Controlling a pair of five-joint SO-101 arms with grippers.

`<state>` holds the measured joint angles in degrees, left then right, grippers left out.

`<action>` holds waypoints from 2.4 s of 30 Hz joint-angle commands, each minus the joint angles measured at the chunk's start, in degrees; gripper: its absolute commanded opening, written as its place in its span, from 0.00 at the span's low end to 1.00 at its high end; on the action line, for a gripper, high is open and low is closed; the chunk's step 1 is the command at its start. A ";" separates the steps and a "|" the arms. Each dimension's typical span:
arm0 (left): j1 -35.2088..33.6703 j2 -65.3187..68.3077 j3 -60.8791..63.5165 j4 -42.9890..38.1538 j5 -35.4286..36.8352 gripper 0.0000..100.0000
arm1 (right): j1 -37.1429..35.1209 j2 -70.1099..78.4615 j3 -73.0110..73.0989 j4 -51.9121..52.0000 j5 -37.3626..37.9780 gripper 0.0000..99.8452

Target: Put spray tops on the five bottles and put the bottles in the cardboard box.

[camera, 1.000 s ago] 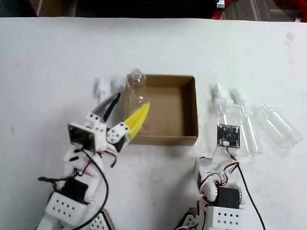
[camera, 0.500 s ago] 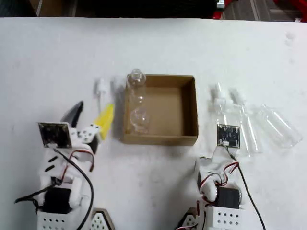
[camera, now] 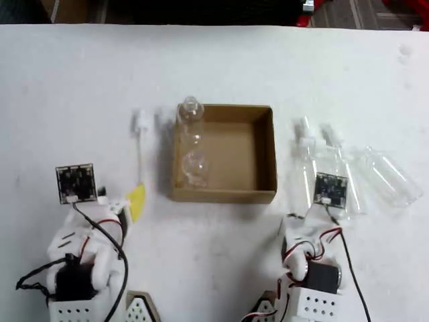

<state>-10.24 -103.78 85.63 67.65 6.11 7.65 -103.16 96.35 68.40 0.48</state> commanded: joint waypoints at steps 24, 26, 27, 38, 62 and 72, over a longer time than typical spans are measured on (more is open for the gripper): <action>-0.84 -0.57 11.25 1.05 0.70 0.24 | -1.01 -0.04 0.44 1.71 0.62 0.02; -2.86 -0.57 11.25 0.62 0.62 0.16 | -0.92 -0.04 0.44 -0.84 0.62 0.02; -4.00 -0.66 11.25 0.26 0.35 0.11 | -0.92 -0.04 0.44 -1.80 0.62 0.02; -3.65 -0.66 11.25 -0.62 -6.86 0.02 | 9.89 -0.04 0.44 -14.20 0.62 0.02; -3.74 -0.66 11.25 -0.53 -6.95 0.02 | 16.13 0.22 -1.14 -43.65 14.51 0.02; -3.74 -0.66 11.25 0.26 -7.03 0.02 | 8.13 8.75 -20.31 -25.98 16.53 0.02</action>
<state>-14.46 -103.87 96.97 68.26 -0.22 18.46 -101.23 85.63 38.59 16.22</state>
